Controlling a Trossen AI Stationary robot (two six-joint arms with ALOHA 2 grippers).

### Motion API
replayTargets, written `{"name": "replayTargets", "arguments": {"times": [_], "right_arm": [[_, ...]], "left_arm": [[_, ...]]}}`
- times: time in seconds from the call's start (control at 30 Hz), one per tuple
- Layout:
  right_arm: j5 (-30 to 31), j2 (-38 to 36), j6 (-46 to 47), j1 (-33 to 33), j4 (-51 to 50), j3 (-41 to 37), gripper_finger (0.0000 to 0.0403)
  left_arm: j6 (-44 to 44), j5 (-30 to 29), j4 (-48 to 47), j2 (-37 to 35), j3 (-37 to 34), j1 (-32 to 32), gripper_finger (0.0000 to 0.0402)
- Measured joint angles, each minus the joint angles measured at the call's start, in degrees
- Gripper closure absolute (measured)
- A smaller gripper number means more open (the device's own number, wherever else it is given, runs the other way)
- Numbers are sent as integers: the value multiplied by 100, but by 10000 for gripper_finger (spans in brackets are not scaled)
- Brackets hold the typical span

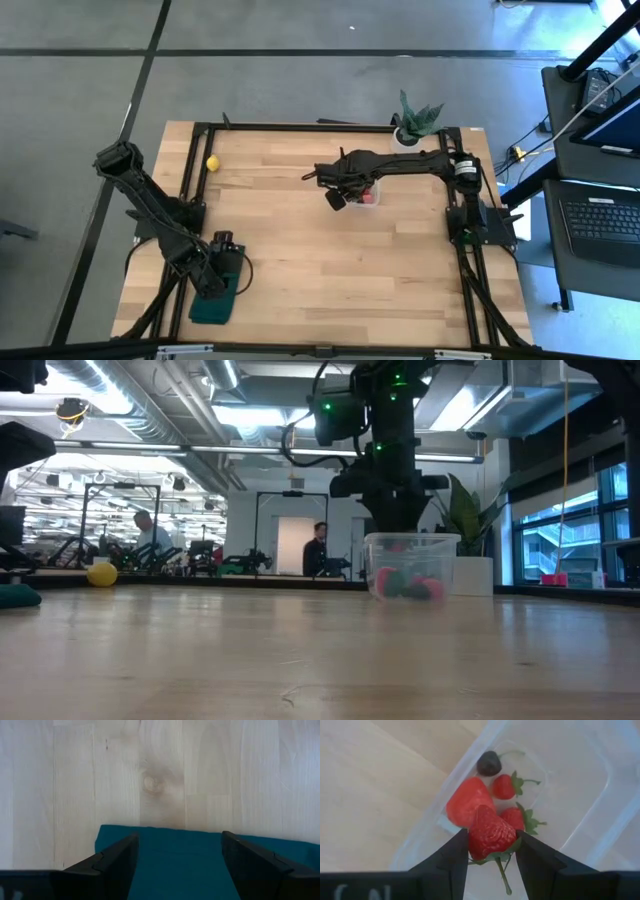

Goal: Pick and placing Produce into tupperware
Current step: Put the red strawberry into the transparent container, then put the yellow lemon into the transparent container

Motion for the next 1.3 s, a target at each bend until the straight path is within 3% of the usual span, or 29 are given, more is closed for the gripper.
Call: {"name": "replayTargets", "arguments": {"times": [0.3, 0.6, 0.73, 0.87, 1.3], "right_arm": [[200, 0, -209, 2, -16, 0, 243], [202, 2, -258, -10, -86, 0, 185], [234, -47, -95, -59, -722, 75, 160], [876, -634, -97, 19, -1167, 237, 151], [1754, -3305, -600, 818, -1386, 208, 151]], "left_arm": [[39, -2, -7, 0, 0, 7, 130], [48, -242, -24, 0, 0, 7, 130], [40, -404, -22, 0, 1, 7, 130], [2, -646, 5, 0, 0, 12, 130], [36, -712, 453, -2, 2, 347, 130]]}}
